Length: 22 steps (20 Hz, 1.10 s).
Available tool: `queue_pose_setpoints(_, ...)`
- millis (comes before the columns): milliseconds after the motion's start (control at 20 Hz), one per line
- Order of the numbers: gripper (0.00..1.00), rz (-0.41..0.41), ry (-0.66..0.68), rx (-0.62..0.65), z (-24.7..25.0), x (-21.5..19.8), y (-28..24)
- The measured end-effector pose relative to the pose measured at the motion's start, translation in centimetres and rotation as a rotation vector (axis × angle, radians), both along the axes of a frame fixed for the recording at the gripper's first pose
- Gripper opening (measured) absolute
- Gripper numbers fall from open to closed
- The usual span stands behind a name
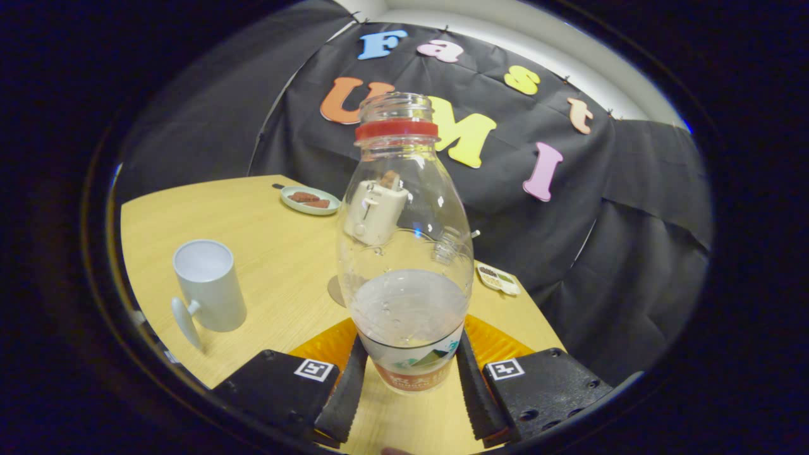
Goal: Take the bottle from table, then pour the juice into the cup, finally place the bottle on the coaster
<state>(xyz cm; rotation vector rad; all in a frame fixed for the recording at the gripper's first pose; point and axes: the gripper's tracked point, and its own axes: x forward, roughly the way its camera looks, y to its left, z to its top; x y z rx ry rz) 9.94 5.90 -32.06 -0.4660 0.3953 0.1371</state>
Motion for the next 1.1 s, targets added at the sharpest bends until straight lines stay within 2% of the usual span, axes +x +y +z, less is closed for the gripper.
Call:
queue_pose_setpoints(250,0.74,0.091,-0.056,-0.292,-0.2,0.5,1.8)
queue_pose_setpoints(650,0.74,0.215,-0.136,-0.638,-0.7,0.4,3.7)
queue_pose_setpoints(900,0.73,0.266,-0.188,-0.792,0.2,0.4,4.1)
queue_pose_setpoints(1100,0.73,0.282,-0.188,-0.843,0.6,0.7,4.4)
